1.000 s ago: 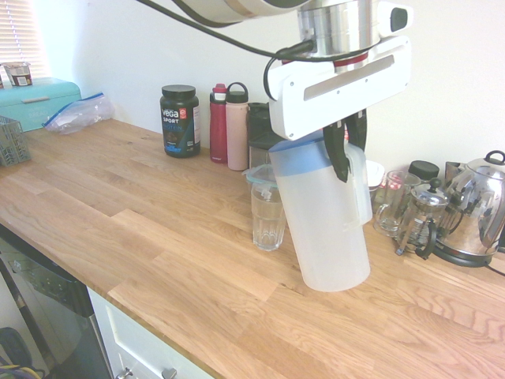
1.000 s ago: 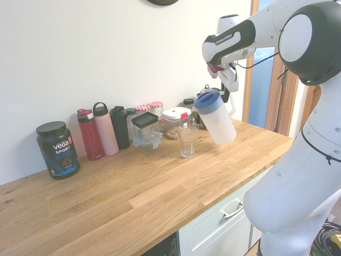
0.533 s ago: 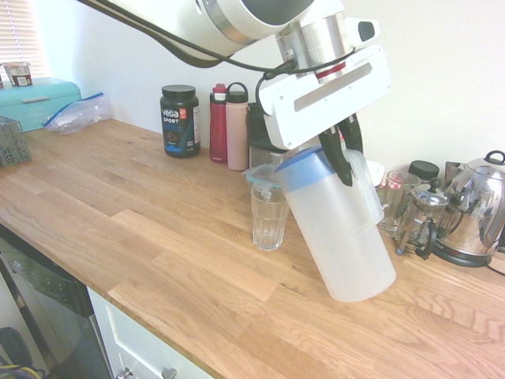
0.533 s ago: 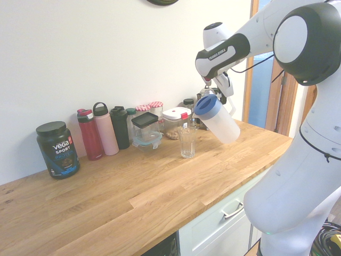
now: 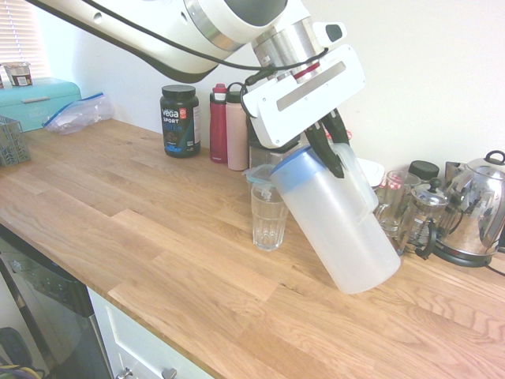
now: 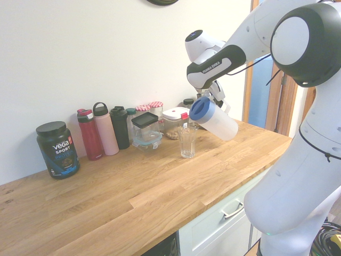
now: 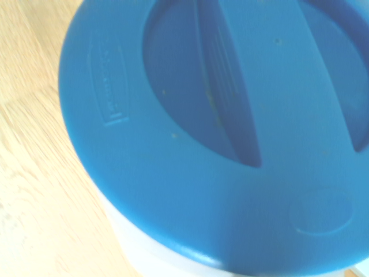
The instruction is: Pour me some water
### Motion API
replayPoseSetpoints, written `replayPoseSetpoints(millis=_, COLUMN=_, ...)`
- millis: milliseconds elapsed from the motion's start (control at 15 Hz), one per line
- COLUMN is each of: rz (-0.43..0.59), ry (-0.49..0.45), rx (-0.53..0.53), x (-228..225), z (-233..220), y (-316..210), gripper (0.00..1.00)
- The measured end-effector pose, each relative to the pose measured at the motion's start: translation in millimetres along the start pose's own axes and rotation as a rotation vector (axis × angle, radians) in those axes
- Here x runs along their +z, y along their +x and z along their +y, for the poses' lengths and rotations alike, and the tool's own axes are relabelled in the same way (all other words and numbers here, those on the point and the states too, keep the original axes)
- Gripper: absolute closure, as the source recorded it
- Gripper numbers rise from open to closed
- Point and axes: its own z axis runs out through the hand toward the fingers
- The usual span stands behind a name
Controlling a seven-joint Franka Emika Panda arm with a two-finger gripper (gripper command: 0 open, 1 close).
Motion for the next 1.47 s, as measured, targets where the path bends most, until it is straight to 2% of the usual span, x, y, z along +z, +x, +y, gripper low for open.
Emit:
replayPoseSetpoints(millis=600, rz=-0.005, ry=-0.089, rx=-0.066, x=-15, z=-14, y=18, gripper=1.0)
replayPoseSetpoints(millis=1467, rz=-0.002, ry=-0.123, rx=-0.085, x=-17, z=-26, y=14, gripper=1.0)
